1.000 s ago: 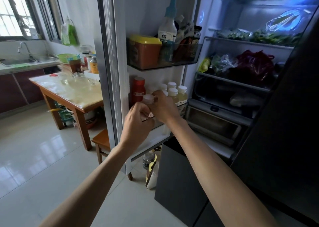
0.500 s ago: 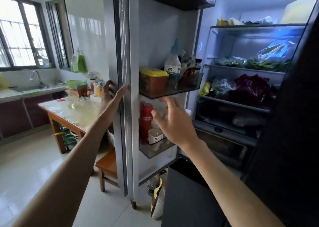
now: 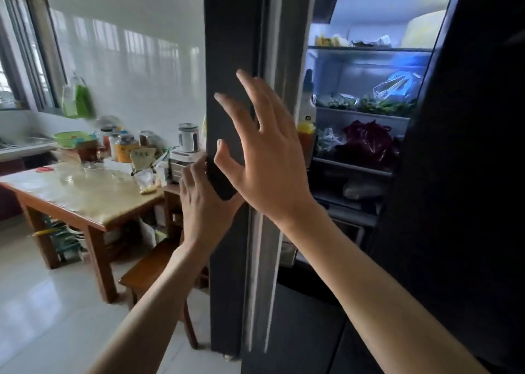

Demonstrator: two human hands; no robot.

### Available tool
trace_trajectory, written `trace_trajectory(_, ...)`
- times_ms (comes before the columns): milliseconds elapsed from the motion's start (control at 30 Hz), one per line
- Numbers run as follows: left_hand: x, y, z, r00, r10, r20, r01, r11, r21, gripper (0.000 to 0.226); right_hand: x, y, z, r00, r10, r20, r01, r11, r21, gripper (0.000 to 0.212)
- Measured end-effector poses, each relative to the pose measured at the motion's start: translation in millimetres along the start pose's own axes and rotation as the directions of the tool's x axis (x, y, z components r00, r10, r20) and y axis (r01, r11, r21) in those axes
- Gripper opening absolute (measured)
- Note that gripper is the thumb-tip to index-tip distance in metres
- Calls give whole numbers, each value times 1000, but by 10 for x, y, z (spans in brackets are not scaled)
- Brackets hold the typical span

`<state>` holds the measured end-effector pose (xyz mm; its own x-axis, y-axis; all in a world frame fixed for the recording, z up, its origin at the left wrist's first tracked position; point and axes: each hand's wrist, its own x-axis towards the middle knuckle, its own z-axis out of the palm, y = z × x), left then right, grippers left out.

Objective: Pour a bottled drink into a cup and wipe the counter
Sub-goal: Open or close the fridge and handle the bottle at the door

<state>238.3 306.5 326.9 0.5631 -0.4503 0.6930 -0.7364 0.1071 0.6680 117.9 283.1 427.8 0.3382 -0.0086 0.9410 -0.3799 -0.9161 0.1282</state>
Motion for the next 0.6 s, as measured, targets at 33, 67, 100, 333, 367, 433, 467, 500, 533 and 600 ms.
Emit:
trace_trajectory(33, -62, 97, 83, 999, 43, 12, -43, 999, 6, 93, 54, 68, -53, 999, -45, 19, 46, 998, -45, 53)
trace_trajectory(67, -110, 150, 168, 997, 73, 23, -73, 997, 10, 90, 101, 149, -76, 995, -77, 56, 82, 992, -94, 54)
trace_trajectory(100, -157, 225, 262, 994, 101, 35, -101, 995, 15, 87, 127, 266, -93, 990, -95, 102, 110, 984, -142, 53)
trace_trajectory(333, -359, 660, 1218, 961, 258, 103, -254, 966, -44, 88, -277, 1361, -291, 944, -117, 309, 243, 879, -410, 27)
trace_trajectory(367, -376, 748, 1404, 958, 260, 118, -256, 965, -51, 91, -331, 1549, -377, 941, -121, 316, 258, 862, -437, 28)
trace_trajectory(433, -405, 910, 1765, 955, 259, 143, -255, 966, -43, 93, -419, 1922, -516, 939, -128, 320, 272, 844, -461, 29)
trace_trajectory(467, -417, 991, 1948, 956, 249, 154, -247, 968, -32, 93, -466, 2110, -569, 936, -130, 326, 280, 836, -472, 30)
trace_trajectory(500, -427, 1069, 2123, 958, 237, 164, -236, 971, -22, 92, -515, 2294, -604, 933, -133, 334, 291, 823, -487, 31)
trace_trajectory(533, -430, 1130, 2290, 960, 223, 171, -225, 974, -10, 91, -561, 2475, -621, 930, -136, 342, 303, 810, -501, 32)
trace_trajectory(600, -427, 1209, 2592, 959, 214, 188, -223, 974, 29, 89, -633, 2794, -636, 926, -143, 349, 318, 792, -520, 35)
